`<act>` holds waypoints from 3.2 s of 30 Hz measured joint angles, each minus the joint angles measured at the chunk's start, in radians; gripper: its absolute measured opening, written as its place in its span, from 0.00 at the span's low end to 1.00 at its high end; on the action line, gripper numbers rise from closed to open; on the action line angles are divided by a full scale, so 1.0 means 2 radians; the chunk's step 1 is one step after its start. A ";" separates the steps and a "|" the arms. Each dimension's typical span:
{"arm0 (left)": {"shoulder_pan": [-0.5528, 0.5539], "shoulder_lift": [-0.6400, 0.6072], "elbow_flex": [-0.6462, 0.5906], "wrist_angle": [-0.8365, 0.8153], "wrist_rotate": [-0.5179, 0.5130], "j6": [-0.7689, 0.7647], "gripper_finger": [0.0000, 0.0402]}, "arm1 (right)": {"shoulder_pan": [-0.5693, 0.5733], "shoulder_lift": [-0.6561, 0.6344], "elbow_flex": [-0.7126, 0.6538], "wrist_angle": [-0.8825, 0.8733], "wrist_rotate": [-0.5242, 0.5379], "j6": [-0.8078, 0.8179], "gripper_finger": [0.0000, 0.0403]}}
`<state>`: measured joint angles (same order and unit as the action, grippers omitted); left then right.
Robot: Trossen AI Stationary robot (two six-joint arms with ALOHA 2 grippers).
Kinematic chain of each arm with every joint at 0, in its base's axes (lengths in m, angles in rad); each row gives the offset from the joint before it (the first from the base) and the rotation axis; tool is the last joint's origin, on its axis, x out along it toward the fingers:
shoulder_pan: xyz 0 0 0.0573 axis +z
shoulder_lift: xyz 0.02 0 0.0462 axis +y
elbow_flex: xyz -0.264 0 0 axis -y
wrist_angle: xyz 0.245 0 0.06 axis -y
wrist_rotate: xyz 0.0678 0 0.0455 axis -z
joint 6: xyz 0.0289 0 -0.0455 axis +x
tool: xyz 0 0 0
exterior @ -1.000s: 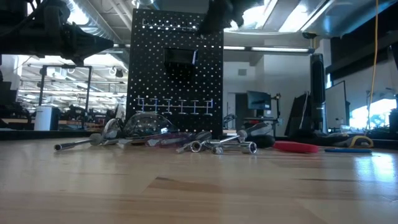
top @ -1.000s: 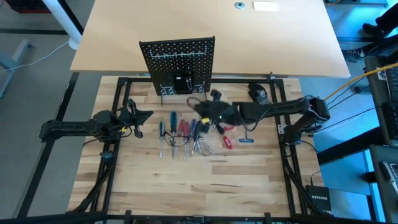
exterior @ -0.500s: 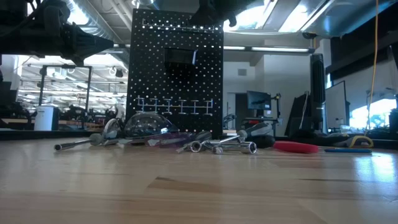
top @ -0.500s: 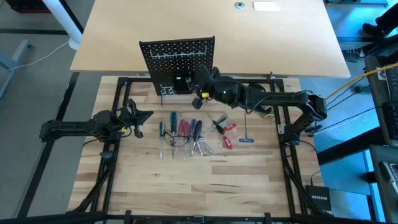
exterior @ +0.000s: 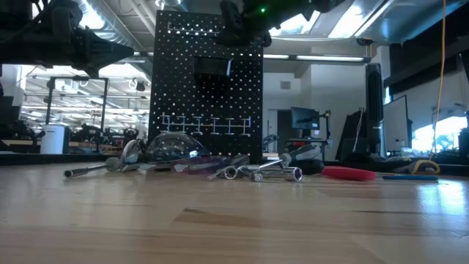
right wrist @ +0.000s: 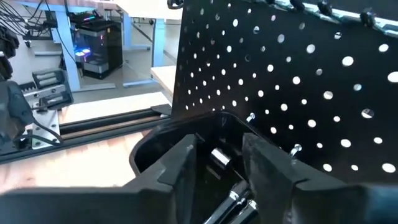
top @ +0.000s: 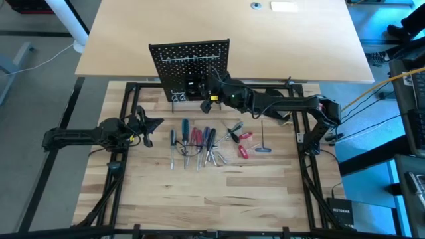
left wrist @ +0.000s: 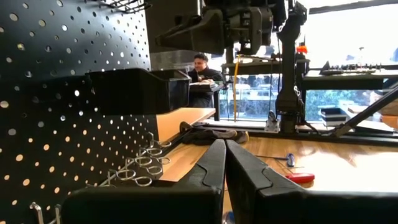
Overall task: Hang tools onto peg board
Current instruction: Put the bottom right metal socket into the black bin on the peg board, then put the right metal extension bar into the black bin on the peg board
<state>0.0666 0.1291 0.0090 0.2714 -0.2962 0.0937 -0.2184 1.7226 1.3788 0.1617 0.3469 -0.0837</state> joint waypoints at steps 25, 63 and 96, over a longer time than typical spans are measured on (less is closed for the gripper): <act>0.000 0.000 0.000 0.001 0.000 -0.003 0.00 | 0.201 -0.043 0.000 -0.420 -0.014 0.189 0.48; 0.000 0.000 0.000 0.001 0.000 -0.004 0.00 | 0.187 0.162 0.000 -0.418 -0.092 0.315 0.47; 0.000 0.000 0.000 0.000 0.000 -0.004 0.00 | 0.185 0.164 0.001 -0.430 -0.078 0.222 0.12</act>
<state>0.0666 0.1291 0.0090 0.2722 -0.2962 0.0856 0.1509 2.0506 1.3800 -0.6973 0.1908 0.3612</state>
